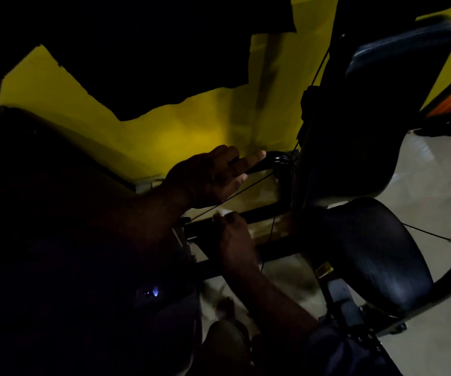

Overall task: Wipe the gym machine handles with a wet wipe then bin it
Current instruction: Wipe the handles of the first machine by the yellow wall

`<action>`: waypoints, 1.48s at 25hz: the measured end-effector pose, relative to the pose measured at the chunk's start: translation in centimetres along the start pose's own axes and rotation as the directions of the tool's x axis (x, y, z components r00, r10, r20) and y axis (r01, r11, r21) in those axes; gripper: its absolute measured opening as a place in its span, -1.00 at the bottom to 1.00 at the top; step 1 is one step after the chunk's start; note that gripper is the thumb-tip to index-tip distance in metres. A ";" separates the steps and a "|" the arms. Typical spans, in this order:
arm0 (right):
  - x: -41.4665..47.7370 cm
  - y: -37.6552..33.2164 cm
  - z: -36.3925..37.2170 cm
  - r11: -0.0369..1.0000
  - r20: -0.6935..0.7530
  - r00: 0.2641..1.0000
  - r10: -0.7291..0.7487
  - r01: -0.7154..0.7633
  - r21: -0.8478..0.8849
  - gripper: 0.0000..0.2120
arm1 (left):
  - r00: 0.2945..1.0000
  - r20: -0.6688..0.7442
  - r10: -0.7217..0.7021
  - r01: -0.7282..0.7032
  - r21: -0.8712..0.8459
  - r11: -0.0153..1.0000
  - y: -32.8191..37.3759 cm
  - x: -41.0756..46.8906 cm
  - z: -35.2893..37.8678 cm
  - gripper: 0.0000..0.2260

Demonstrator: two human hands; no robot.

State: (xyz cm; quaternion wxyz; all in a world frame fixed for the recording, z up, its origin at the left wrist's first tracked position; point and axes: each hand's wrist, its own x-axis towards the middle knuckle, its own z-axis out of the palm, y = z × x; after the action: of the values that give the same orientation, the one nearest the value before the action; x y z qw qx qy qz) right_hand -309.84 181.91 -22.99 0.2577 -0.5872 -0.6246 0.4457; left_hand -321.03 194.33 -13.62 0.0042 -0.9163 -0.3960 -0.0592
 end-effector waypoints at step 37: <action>11.1 2.6 -21.6 0.946 0.010 0.967 -0.254 0.246 0.210 -0.81 | 0.999 -0.039 0.034 -0.036 -0.037 0.999 0.1 0.0 0.2 -0.47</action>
State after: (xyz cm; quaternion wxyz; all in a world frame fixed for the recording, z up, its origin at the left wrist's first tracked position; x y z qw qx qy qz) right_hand -292.28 197.88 -17.33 0.3605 -0.4647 -0.6488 0.4829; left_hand -320.89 194.26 -13.83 -0.0044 -0.9217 -0.3785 -0.0842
